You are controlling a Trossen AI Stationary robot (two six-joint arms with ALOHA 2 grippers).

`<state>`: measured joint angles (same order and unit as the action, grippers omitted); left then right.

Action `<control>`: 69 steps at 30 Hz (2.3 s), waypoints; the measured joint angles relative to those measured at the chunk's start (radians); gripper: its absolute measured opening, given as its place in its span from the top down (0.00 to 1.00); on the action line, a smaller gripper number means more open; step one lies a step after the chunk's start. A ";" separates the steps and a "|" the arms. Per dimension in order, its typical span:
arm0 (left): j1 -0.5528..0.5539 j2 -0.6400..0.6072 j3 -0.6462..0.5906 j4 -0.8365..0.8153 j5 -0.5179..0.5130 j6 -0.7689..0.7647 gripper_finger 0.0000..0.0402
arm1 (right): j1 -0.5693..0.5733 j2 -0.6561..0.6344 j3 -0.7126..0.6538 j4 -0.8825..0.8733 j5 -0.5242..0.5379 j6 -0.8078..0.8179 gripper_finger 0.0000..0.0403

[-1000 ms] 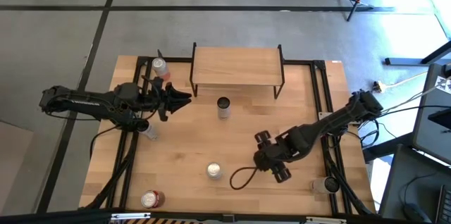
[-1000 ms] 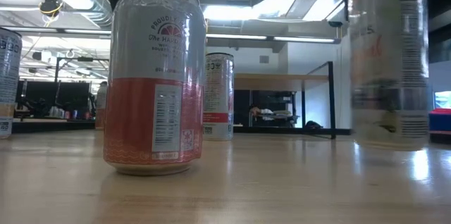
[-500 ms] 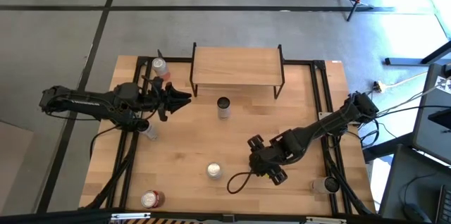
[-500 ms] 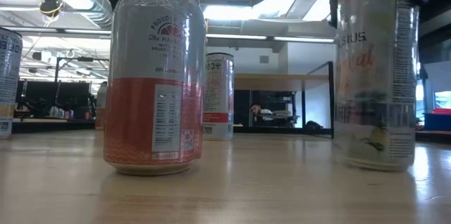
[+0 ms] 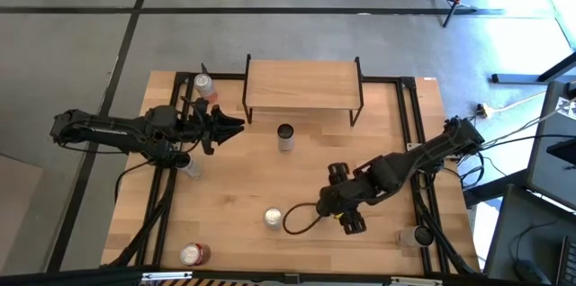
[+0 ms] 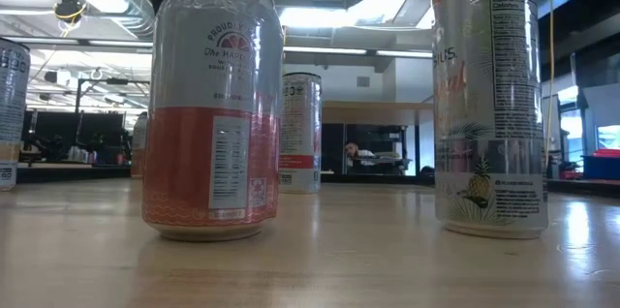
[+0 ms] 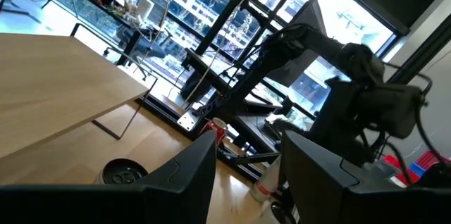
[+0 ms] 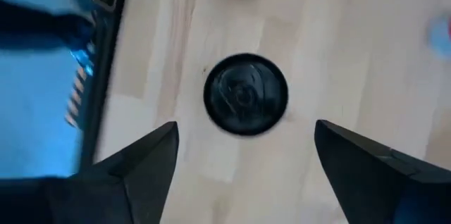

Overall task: Place canned beverage on shelf
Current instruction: Put the right white and yellow soda can on the shelf

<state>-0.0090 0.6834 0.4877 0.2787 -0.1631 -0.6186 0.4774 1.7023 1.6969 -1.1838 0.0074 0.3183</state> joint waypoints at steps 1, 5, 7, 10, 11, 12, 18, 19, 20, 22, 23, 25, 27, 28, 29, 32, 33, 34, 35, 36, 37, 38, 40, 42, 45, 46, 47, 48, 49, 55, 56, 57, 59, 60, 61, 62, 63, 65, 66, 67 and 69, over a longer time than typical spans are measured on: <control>0.000 0.000 0.000 0.000 0.000 0.000 0.61 | 0.000 0.000 0.018 -0.027 0.000 0.077 0.21; -0.001 0.000 0.000 0.000 0.000 -0.003 0.61 | 0.001 -0.001 0.045 -0.089 -0.016 0.497 0.21; -0.002 0.000 0.000 0.000 0.000 -0.009 0.61 | 0.000 0.002 0.044 -0.091 -0.053 0.726 0.21; -0.009 0.000 0.000 0.000 0.000 -0.008 0.61 | 0.010 0.023 0.044 -0.066 -0.010 0.946 0.21; -0.012 0.000 0.000 -0.001 0.000 -0.008 0.61 | 0.015 0.034 0.044 -0.057 0.018 0.995 0.21; -0.014 0.000 0.000 0.000 0.000 -0.008 0.61 | 0.015 0.043 0.044 -0.041 0.044 1.036 0.21; -0.024 0.000 0.000 0.002 0.000 -0.008 0.61 | 0.013 0.101 0.044 0.064 0.109 1.100 0.21; -0.024 0.000 0.000 0.003 0.004 -0.008 0.61 | 0.013 0.112 0.044 0.060 0.107 1.107 0.21; -0.025 0.000 0.000 0.003 0.012 -0.008 0.61 | 0.013 0.120 0.044 0.050 0.103 1.115 0.21; -0.024 0.000 0.000 0.003 0.034 -0.008 0.61 | 0.013 0.133 0.044 0.027 0.097 1.118 0.21; -0.024 0.000 0.000 0.003 0.043 -0.008 0.61 | 0.013 0.136 0.044 0.021 0.097 1.125 0.21; -0.024 0.000 0.000 0.003 0.057 -0.008 0.61 | 0.013 0.140 0.044 0.011 0.104 1.142 0.21; -0.024 0.000 0.000 0.003 0.066 -0.007 0.61 | 0.013 0.141 0.044 0.012 0.108 1.143 0.21; -0.024 0.000 0.000 0.003 0.072 -0.007 0.61 | 0.013 0.141 0.044 0.012 0.114 1.143 0.21; -0.024 0.000 0.000 0.003 0.076 -0.007 0.61 | 0.013 0.141 0.044 0.012 0.116 1.143 0.21; -0.024 0.000 0.000 0.003 0.076 -0.007 0.61 | 0.013 0.141 0.044 0.012 0.119 1.143 0.21; -0.024 0.000 0.000 0.003 0.076 -0.007 0.61 | 0.013 0.141 0.044 0.012 0.118 1.144 0.21; -0.024 0.000 0.000 0.003 0.076 -0.007 0.61 | 0.013 0.141 0.044 0.013 0.117 1.143 0.21; -0.024 0.000 0.000 0.003 0.076 -0.007 0.61 | 0.013 0.140 0.044 0.013 0.117 1.143 0.21; -0.024 0.000 0.000 0.003 0.076 -0.007 0.61 | 0.013 0.140 0.044 0.013 0.117 1.143 0.21; -0.024 0.000 0.000 0.003 0.076 -0.007 0.61 | 0.013 0.140 0.049 0.007 0.118 1.143 0.21; -0.024 0.000 0.000 0.003 0.076 -0.007 0.61 | 0.013 0.141 0.061 -0.005 0.118 1.143 0.21; -0.024 0.000 0.000 0.003 0.076 -0.007 0.61 | 0.013 0.142 0.093 -0.037 0.124 1.143 0.21; -0.024 0.000 0.000 0.002 0.076 -0.007 0.61 | 0.013 0.140 0.125 -0.068 0.134 1.143 0.21; -0.024 0.000 0.000 0.002 0.076 -0.007 0.61 | 0.013 0.140 0.147 -0.137 0.156 1.146 0.21; -0.024 0.000 0.000 0.002 0.076 -0.007 0.61 | 0.013 0.140 0.145 -0.147 0.158 1.149 0.21; -0.024 0.000 0.000 0.002 0.076 -0.007 0.61 | 0.013 0.140 0.138 -0.145 0.157 1.149 0.21; -0.024 0.000 0.000 0.002 0.076 -0.007 0.61 | 0.014 0.140 0.131 -0.145 0.153 1.150 0.21; -0.024 0.000 0.000 0.002 0.076 -0.008 0.61 | 0.014 0.140 0.124 -0.140 0.151 1.151 0.21; -0.024 0.000 0.000 0.003 0.076 -0.031 0.61 | 0.014 0.162 0.078 -0.016 0.148 1.141 0.21; -0.024 0.000 0.000 0.003 0.076 -0.031 0.61 | 0.014 0.166 0.075 -0.013 0.151 1.143 0.21; -0.024 0.000 0.000 0.003 0.076 -0.031 0.61 | 0.014 0.169 0.073 -0.021 0.160 1.143 0.21; -0.024 0.000 0.000 0.003 0.076 -0.031 0.61 | 0.014 0.179 0.073 -0.029 0.167 1.141 0.21; -0.024 0.000 0.000 0.001 0.076 -0.031 0.61 | 0.013 0.180 0.073 -0.032 0.168 1.139 0.21; -0.024 0.000 0.000 0.000 0.076 -0.032 0.61 | 0.013 0.181 0.073 -0.043 0.169 1.139 0.21; -0.024 0.000 0.000 0.001 0.076 -0.032 0.61 | 0.013 0.182 0.073 -0.055 0.168 1.138 0.21; -0.024 0.000 0.000 0.001 0.076 -0.031 0.61 | 0.015 0.182 0.073 -0.056 0.168 1.138 0.21; -0.024 0.000 0.000 0.000 0.076 -0.028 0.61 | 0.022 0.188 0.074 -0.043 0.165 1.137 0.21; -0.024 0.000 0.000 0.000 0.076 -0.027 0.61 | 0.025 0.190 0.074 -0.042 0.163 1.137 0.21; -0.024 0.000 0.000 0.000 0.076 -0.027 0.61 | 0.029 0.195 0.074 -0.043 0.157 1.137 0.21; -0.024 0.000 0.000 0.000 0.076 -0.027 0.61 | 0.034 0.203 0.074 -0.044 0.158 1.141 0.21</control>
<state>-0.0330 0.6834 0.4881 0.2790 -0.0875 -0.6453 0.5114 1.9057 1.7710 -1.2278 0.1653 1.4590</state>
